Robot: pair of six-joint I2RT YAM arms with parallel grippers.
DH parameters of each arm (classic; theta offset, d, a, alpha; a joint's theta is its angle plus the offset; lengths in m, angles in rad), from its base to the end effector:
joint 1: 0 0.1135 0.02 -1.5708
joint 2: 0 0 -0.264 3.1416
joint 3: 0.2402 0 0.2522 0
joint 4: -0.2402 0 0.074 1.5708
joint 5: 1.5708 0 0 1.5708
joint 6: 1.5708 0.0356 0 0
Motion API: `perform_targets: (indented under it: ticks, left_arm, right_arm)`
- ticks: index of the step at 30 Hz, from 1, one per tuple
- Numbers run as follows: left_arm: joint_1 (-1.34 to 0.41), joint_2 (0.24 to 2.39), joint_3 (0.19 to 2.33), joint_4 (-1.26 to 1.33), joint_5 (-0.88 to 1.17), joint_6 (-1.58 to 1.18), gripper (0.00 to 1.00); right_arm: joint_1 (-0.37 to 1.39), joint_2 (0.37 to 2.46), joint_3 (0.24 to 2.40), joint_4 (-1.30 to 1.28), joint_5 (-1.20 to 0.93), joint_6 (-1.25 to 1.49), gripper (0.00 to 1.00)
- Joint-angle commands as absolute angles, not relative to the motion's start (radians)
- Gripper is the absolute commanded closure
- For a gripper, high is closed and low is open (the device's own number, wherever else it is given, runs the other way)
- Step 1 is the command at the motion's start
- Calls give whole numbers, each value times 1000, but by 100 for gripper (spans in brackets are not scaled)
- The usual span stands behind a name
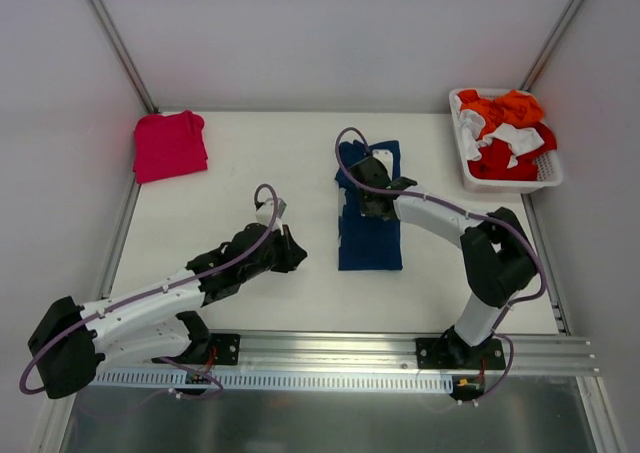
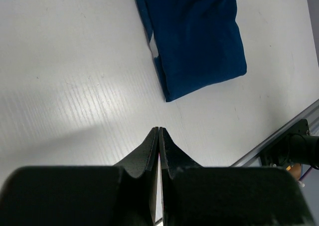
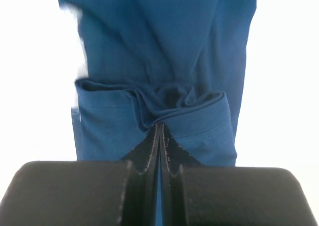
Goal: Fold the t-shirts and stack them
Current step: Fold the folded rectangular tshirt in 1/3 of the way
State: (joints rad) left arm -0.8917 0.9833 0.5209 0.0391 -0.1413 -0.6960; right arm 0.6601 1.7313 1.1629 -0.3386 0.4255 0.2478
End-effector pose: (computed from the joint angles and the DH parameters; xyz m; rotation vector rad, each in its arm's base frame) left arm 0.1416 -0.1675 0.2328 0.1095 2.0974 -0.8628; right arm 0.2985 0.2131 0.2090 -0.3120 2.3527 -0.1018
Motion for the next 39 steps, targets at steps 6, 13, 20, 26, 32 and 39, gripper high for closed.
perform_targets:
  ticks: [6,13,20,26,32,39]
  left_arm:
    - [-902,893,471,11,-141,-736,100]
    - [-902,864,448,6,-132,-747,100]
    - [-902,986,526,21,-161,-693,100]
    - [-900,1197,652,104,-126,-614,33]
    - [-884,1460,839,152,-22,-569,1]
    - [-845,1551,733,385,182,-649,6]
  right_arm:
    - [626,1770,1264,-414,479,183,99]
    - [614,1734,1292,-472,552,158,99]
    - [634,1477,1171,-489,463,158,99]
    - [646,1356,1100,-508,391,173,100]
    - [678,1273,947,-503,385,251,77]
    - [724,1115,792,-552,420,333,36]
